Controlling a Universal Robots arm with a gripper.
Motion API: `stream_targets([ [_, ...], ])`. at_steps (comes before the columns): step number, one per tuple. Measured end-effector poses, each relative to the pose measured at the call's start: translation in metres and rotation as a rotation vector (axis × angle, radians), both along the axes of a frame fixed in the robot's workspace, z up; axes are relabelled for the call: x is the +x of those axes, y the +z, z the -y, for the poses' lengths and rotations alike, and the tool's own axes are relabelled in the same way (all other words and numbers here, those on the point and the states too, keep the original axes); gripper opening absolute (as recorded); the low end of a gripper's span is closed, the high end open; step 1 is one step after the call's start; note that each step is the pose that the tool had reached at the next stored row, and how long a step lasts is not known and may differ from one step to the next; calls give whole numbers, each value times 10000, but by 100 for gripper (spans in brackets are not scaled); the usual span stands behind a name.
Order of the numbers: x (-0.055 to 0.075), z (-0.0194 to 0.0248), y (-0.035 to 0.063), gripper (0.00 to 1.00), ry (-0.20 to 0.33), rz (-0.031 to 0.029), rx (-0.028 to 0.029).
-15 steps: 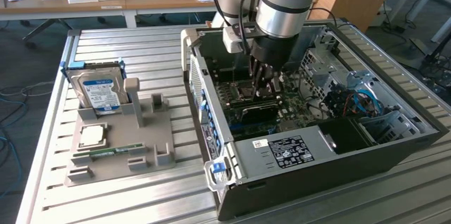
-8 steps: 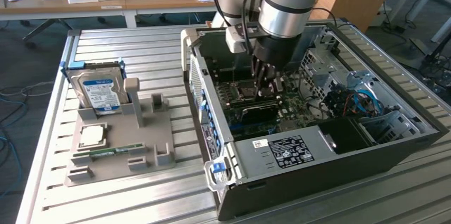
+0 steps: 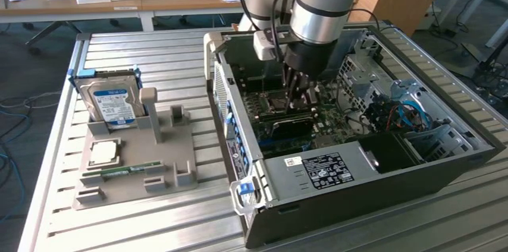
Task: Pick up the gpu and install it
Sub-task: 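Press down on the gpu until it lock into place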
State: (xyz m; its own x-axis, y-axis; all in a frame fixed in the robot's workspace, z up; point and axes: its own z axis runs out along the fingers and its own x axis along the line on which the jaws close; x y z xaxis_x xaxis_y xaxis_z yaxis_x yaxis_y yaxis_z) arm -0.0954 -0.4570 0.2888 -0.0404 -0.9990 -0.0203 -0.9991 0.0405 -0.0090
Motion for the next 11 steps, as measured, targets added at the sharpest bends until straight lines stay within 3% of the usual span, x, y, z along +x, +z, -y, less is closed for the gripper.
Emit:
stream_targets([
  [7, -3, -10, -12, 11, -128, -1, -2],
  [11, -13, -45, -22, 11, -137, 0, -1],
])
